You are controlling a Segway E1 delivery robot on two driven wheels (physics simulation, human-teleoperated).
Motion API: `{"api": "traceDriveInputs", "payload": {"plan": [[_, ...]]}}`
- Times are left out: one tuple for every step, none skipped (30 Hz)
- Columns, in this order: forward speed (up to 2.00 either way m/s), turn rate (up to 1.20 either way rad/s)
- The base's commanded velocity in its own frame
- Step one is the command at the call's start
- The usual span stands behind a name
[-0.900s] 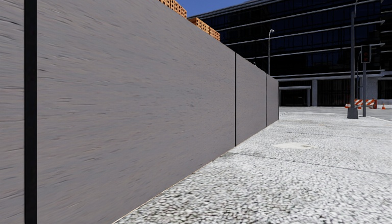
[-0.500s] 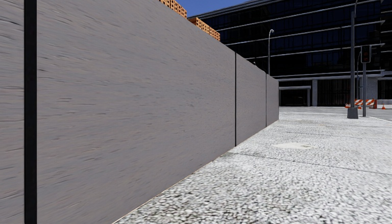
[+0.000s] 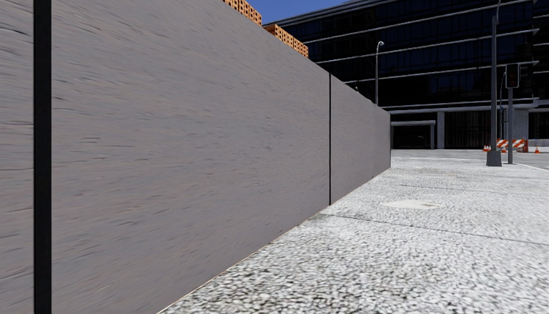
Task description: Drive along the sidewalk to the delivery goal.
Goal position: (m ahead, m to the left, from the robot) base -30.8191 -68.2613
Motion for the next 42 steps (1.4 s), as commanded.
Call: {"api": "traceDriveInputs", "payload": {"plan": [[0.0, 0.0], [0.0, 0.0], [0.0, 0.0], [0.0, -0.07], [0.0, -0.13], [0.11, -0.17], [0.11, -0.17], [0.23, -0.24], [0.29, -0.37], [0.35, -0.5], [0.42, -0.53], [0.42, -0.53], [0.55, -0.53], [0.6, -0.54], [0.61, -0.55], [0.61, -0.55], [0.62, -0.57], [0.62, -0.59], [0.62, -0.59], [0.62, -0.59], [0.62, -0.6], [0.62, -0.6], [0.64, -0.6], [0.66, -0.6], [0.7, -0.6], [0.7, -0.6], [0.74, -0.6], [0.8, -0.6], [0.82, -0.6], [0.82, -0.6], [0.85, -0.6], [0.86, -0.6], [0.86, -0.6], [0.87, -0.56], [0.87, -0.56], [0.88, -0.44], [0.9, -0.25], [0.92, -0.04], [0.94, 0.0], [0.94, 0.0], [0.96, 0.0], [0.96, 0.0]]}}
